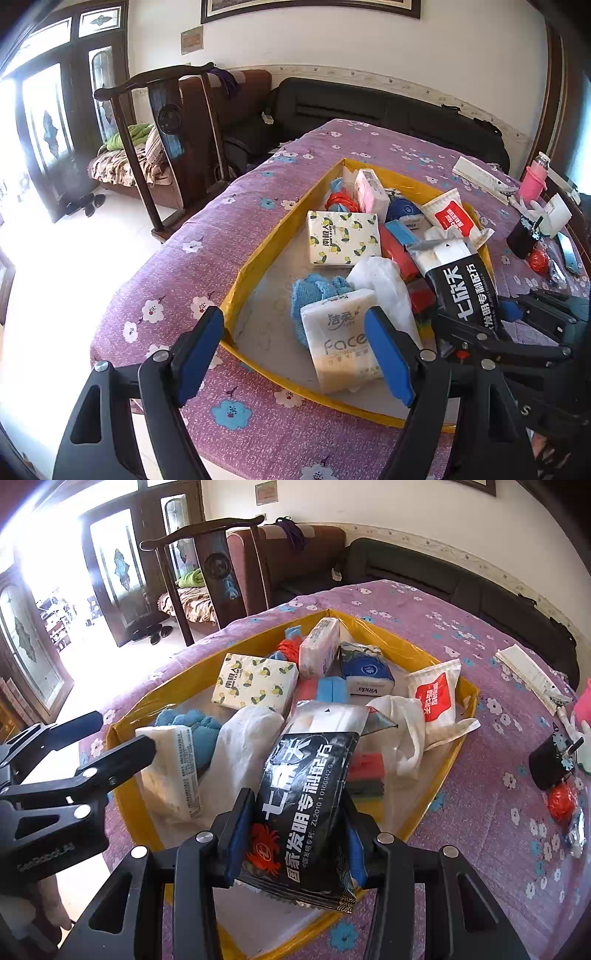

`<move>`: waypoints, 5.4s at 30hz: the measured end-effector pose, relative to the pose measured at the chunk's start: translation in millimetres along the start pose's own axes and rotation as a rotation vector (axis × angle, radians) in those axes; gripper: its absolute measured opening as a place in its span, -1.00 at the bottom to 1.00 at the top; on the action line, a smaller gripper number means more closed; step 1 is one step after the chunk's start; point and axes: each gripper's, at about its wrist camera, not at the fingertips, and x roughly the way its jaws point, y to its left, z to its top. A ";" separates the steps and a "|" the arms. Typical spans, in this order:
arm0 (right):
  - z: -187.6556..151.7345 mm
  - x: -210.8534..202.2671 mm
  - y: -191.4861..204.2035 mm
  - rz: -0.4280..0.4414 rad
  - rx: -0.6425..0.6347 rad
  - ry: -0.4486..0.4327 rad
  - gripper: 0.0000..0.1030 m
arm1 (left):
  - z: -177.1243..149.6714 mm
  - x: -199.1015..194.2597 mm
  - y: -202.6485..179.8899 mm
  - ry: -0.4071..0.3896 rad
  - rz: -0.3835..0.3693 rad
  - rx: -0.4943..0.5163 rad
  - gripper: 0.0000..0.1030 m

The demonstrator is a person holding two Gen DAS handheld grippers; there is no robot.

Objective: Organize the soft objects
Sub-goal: 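Carry the Face tissue pack and black sachet into the yellow tray and open both grippers, then withdraw both grippers from the tray toward the red and blue-white bags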

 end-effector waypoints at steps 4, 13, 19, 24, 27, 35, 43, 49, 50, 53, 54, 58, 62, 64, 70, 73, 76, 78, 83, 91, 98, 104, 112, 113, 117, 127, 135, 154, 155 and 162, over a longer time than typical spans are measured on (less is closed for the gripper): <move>0.5 9.9 -7.2 0.017 0.037 0.026 -0.07 | -0.6 -3.6 -0.2 -0.004 0.006 0.004 0.54; -1.2 10.1 -4.3 0.010 0.027 0.030 -0.06 | -0.5 -6.9 -1.9 -0.005 0.017 0.012 0.60; -5.5 8.4 3.9 0.017 0.005 0.042 -0.06 | -3.6 -13.1 -4.1 -0.006 0.003 0.018 0.61; -17.1 8.9 10.7 0.013 -0.012 0.069 0.02 | -5.9 -19.8 -3.9 -0.013 -0.004 0.012 0.64; -23.6 4.9 13.1 -0.022 -0.039 0.055 0.03 | -7.9 -24.4 -2.4 -0.015 -0.004 0.006 0.67; -34.6 -8.7 10.5 -0.034 -0.054 0.041 0.08 | -9.4 -35.5 -8.2 -0.027 -0.015 0.013 0.67; -42.6 -54.5 -9.7 0.028 0.059 -0.080 0.33 | -13.1 -48.8 -24.3 -0.038 -0.024 0.059 0.68; -63.7 -89.9 -54.5 -0.025 0.198 -0.156 0.43 | -17.0 -56.4 -39.0 -0.054 -0.020 0.100 0.68; -69.8 -94.1 -66.3 -0.043 0.230 -0.161 0.43 | -16.5 -54.2 -41.0 -0.058 -0.017 0.109 0.69; -84.5 -103.0 -93.0 -0.075 0.304 -0.165 0.43 | -9.1 -35.9 -47.3 -0.043 0.013 0.131 0.70; -87.9 -104.5 -100.0 -0.079 0.321 -0.166 0.43 | -1.5 -25.2 -48.4 -0.027 -0.012 0.117 0.70; -103.4 -112.4 -124.8 -0.088 0.400 -0.180 0.43 | 27.9 2.4 -60.5 -0.039 0.027 0.092 0.70; -111.8 -111.2 -136.9 -0.088 0.434 -0.177 0.43 | 16.2 45.5 -108.4 0.081 0.134 0.325 0.69; -114.8 -110.3 -143.7 -0.094 0.442 -0.175 0.43 | 6.5 47.0 -116.7 0.084 0.151 0.400 0.67; -119.4 -116.9 -180.8 -0.122 0.522 -0.232 0.43 | 38.3 16.8 -86.4 0.042 0.064 0.288 0.66; -119.0 -114.1 -199.4 -0.177 0.556 -0.263 0.43 | 65.2 33.6 -79.4 0.026 0.133 0.278 0.67; -121.6 -106.8 -211.2 -0.280 0.556 -0.277 0.43 | 89.9 75.4 -81.0 0.061 0.182 0.288 0.67; -127.7 -102.5 -218.4 -0.325 0.571 -0.284 0.43 | 101.4 98.5 -83.5 0.082 0.182 0.289 0.67; -130.9 -98.7 -228.0 -0.335 0.611 -0.274 0.49 | 133.3 146.0 -95.0 0.133 0.164 0.255 0.56; -136.2 -93.4 -239.3 -0.297 0.668 -0.252 0.55 | 164.3 123.0 -99.5 0.042 0.150 0.204 0.39; -136.7 -91.2 -239.2 -0.278 0.669 -0.249 0.55 | 156.7 168.5 -106.3 0.209 0.253 0.354 0.59; -137.0 -89.7 -240.6 -0.264 0.676 -0.241 0.56 | 134.3 123.1 -115.8 0.143 0.141 0.374 0.42; -137.0 -88.8 -241.0 -0.230 0.678 -0.243 0.57 | 60.1 37.4 -117.2 0.076 0.067 0.475 0.53; -137.3 -89.4 -241.1 -0.230 0.680 -0.245 0.57 | 50.2 36.5 -122.8 0.077 0.089 0.517 0.55; -139.2 -90.7 -242.3 -0.229 0.693 -0.248 0.57 | 20.8 40.4 -143.3 0.063 0.174 0.683 0.56; -138.5 -91.0 -241.1 -0.251 0.690 -0.245 0.57 | 45.4 -6.8 -138.2 -0.024 0.066 0.470 0.63; -136.7 -88.8 -240.9 -0.235 0.677 -0.226 0.59 | 35.2 -24.3 -174.8 -0.064 -0.001 0.464 0.64; -147.3 -143.1 -281.7 -0.349 0.670 -0.244 0.59 | 10.2 -38.7 -253.0 -0.075 -0.103 0.533 0.65; -146.8 -145.0 -285.3 -0.357 0.671 -0.246 0.59 | 10.0 -37.4 -253.0 -0.070 -0.105 0.530 0.65; -144.3 -149.0 -313.9 -0.403 0.691 -0.235 0.59 | 5.7 -27.4 -253.8 -0.032 -0.130 0.517 0.66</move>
